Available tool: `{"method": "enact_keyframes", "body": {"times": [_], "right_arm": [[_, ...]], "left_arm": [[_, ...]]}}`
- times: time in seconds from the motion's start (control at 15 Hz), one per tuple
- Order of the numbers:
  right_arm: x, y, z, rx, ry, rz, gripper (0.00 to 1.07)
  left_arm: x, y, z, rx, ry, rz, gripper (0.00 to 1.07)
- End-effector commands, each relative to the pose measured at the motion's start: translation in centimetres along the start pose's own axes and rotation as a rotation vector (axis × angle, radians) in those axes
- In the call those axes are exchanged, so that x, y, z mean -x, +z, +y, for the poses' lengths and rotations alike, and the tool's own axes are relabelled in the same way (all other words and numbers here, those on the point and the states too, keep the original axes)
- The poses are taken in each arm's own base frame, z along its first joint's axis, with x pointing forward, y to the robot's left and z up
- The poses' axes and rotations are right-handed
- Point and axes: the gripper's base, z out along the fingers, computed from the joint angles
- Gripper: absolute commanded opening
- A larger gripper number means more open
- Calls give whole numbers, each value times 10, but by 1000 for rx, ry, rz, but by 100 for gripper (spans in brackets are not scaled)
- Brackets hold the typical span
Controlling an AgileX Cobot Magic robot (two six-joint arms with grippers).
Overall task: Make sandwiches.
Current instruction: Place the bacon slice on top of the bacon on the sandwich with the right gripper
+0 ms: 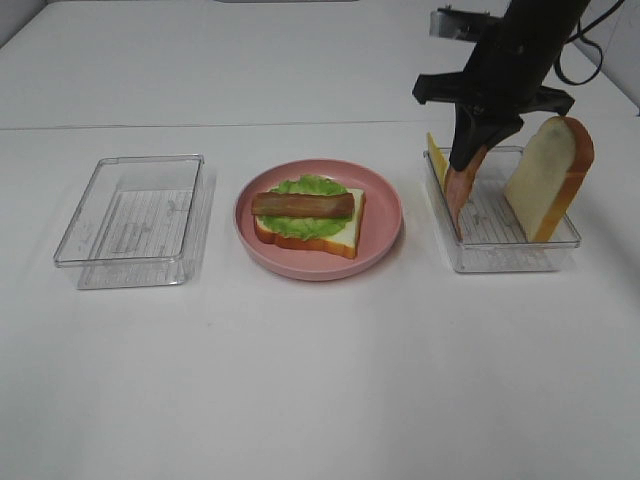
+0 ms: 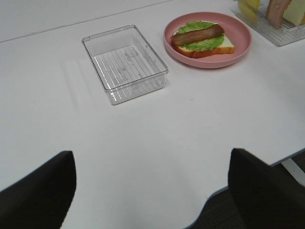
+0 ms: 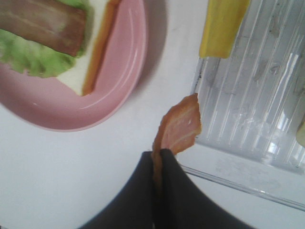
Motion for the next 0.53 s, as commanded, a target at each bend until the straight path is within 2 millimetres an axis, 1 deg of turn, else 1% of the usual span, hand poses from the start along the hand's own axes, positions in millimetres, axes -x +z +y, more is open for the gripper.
{"method": "enact_keyframes", "body": {"times": [0.07, 0.13, 0.27, 0.33, 0.4, 0.53], "right_arm": [[-5, -33, 15, 105, 0, -50, 0], [-6, -45, 27, 206, -29, -85, 0], [-4, -47, 41, 364, -63, -114, 0], [-2, -45, 50, 437, -72, -127, 0], [1, -41, 55, 473, -79, -149, 0], [7, -31, 69, 503, -91, -186, 0]], "left_arm": [[0, -1, 0, -4, -5, -16, 83], [0, -1, 0, -4, -5, -16, 83], [0, -1, 0, -4, -5, -16, 83], [0, -1, 0, -4, -5, -16, 83], [0, -1, 0, -4, -5, -16, 83], [0, -1, 0, -4, -5, -16, 83]]}}
